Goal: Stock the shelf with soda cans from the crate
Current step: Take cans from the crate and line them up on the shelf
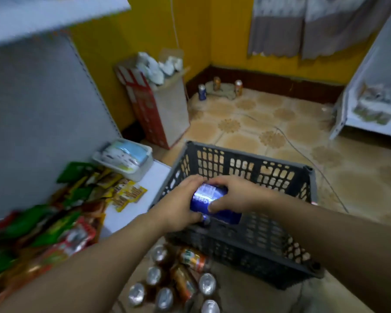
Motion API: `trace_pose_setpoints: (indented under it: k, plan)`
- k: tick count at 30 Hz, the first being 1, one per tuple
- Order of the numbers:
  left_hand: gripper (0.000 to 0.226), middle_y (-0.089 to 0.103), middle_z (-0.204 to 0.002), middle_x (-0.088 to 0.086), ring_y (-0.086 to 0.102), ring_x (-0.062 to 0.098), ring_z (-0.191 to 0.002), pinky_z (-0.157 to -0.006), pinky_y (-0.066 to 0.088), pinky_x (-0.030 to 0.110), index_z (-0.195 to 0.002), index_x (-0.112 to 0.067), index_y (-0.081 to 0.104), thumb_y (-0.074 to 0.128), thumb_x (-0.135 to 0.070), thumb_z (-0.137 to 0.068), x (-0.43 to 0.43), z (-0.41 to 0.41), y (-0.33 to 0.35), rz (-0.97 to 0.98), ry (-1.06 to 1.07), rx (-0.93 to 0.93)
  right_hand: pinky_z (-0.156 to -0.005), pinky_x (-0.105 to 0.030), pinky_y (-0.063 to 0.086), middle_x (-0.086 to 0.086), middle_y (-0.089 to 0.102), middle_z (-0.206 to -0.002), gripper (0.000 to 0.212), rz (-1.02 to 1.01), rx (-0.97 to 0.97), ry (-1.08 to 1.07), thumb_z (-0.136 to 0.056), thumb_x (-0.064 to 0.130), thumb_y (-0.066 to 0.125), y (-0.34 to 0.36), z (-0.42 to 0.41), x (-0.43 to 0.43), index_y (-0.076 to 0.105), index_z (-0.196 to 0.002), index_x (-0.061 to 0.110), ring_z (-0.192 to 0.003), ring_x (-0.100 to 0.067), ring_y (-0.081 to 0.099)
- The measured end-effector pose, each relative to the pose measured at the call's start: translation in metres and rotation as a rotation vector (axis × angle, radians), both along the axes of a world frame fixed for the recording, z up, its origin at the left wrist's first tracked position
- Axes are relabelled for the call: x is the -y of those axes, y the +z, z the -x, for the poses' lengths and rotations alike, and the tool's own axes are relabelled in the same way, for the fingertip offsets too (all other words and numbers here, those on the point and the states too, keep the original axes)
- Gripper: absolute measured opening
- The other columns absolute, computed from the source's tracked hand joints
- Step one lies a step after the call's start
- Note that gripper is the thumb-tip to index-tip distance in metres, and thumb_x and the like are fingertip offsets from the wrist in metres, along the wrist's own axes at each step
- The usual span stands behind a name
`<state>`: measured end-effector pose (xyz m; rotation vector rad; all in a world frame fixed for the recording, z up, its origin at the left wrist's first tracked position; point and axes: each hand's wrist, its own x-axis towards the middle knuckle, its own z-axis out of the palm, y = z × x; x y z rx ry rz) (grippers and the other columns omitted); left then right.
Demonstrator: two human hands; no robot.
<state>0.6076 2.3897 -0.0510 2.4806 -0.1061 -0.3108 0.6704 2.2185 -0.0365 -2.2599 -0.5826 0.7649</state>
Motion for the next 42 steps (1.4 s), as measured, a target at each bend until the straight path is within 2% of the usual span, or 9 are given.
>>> trace_pose_setpoints:
  k: [3,7,12,17,21,24,30,35,42]
  plan:
    - [0.083,0.052,-0.120,-0.002,0.055,0.010,-0.105,-0.084,0.040,0.009,-0.131,-0.017,0.046,0.081,-0.018,-0.055,-0.024,0.049,0.065,0.138,0.191,0.134,-0.076,-0.009,0.046,0.007,0.064,-0.105,0.044,-0.218,-0.007,-0.020,-0.077,0.015,0.078,0.072,0.028,-0.021,0.059,-0.115,0.025,-0.087,-0.002,0.059]
    - [0.057,0.061,-0.097,-0.003,0.061,0.005,-0.074,-0.061,0.049,0.014,-0.102,-0.027,0.048,0.084,-0.006,-0.063,-0.049,0.122,0.139,0.388,0.490,0.258,-0.080,-0.031,0.051,-0.012,0.060,-0.116,0.051,-0.581,-0.036,-0.061,-0.065,0.005,0.078,0.157,0.076,-0.058,0.060,-0.109,0.024,-0.100,-0.023,0.059]
    - [0.051,0.064,-0.110,0.011,0.066,0.015,-0.072,-0.052,0.052,0.020,-0.121,-0.019,0.039,0.070,-0.006,-0.082,-0.061,0.205,0.213,0.789,0.708,0.349,-0.062,-0.019,0.047,-0.004,0.064,-0.102,0.032,-0.806,0.097,-0.037,-0.082,0.017,0.074,0.239,0.143,-0.126,0.059,-0.110,0.020,-0.085,-0.014,0.061]
    - [0.063,0.058,-0.113,0.009,0.065,0.028,-0.096,-0.081,0.057,0.040,-0.129,-0.011,0.039,0.072,0.003,-0.076,-0.079,0.281,0.263,0.792,0.863,0.464,-0.057,-0.021,0.047,-0.004,0.064,-0.097,0.019,-0.880,0.092,0.093,-0.093,0.029,0.060,0.290,0.212,-0.172,0.062,-0.109,0.019,-0.073,-0.011,0.058]
    - [0.043,0.061,-0.104,0.021,0.065,0.034,-0.078,-0.058,0.059,0.035,-0.128,-0.012,0.039,0.052,-0.004,-0.088,-0.096,0.342,0.296,1.186,0.869,0.476,-0.074,-0.034,0.050,-0.006,0.062,-0.115,0.043,-0.842,-0.063,0.261,-0.094,0.031,0.058,0.314,0.256,-0.190,0.047,-0.136,0.028,-0.094,-0.019,0.060]
    - [0.050,0.068,-0.096,0.019,0.069,0.030,-0.075,-0.059,0.057,0.031,-0.125,-0.010,0.051,0.056,-0.018,-0.076,-0.120,0.375,0.304,1.298,0.790,0.435,-0.087,-0.043,0.054,-0.002,0.062,-0.108,0.052,-0.808,-0.138,0.364,-0.091,0.020,0.062,0.327,0.289,-0.208,0.039,-0.133,0.041,-0.097,-0.020,0.064]
    - [0.069,0.058,-0.120,0.011,0.061,0.030,-0.106,-0.082,0.054,0.039,-0.129,-0.022,0.039,0.076,-0.009,-0.073,-0.173,0.412,0.303,0.928,0.930,0.551,-0.080,-0.035,0.058,0.002,0.054,-0.114,0.057,-0.813,0.061,0.403,-0.083,0.023,0.073,0.332,0.348,-0.266,0.041,-0.127,0.040,-0.098,-0.018,0.061]
    - [0.052,0.062,-0.114,0.009,0.065,0.027,-0.098,-0.073,0.052,0.035,-0.122,-0.023,0.044,0.071,-0.010,-0.079,-0.233,0.463,0.311,0.806,0.968,0.553,-0.079,-0.038,0.059,-0.001,0.052,-0.121,0.068,-0.809,-0.069,0.531,-0.081,0.014,0.074,0.327,0.382,-0.329,0.037,-0.130,0.042,-0.101,-0.019,0.061]
    - [0.056,0.053,-0.134,0.000,0.054,0.016,-0.116,-0.095,0.043,0.031,-0.137,-0.022,0.044,0.058,-0.047,-0.089,-0.355,0.513,0.314,-0.013,1.195,0.358,-0.090,-0.036,0.047,0.010,0.044,-0.120,0.074,-0.838,0.095,0.539,-0.082,0.010,0.073,0.328,0.399,-0.429,0.033,-0.137,0.041,-0.111,-0.015,0.050]
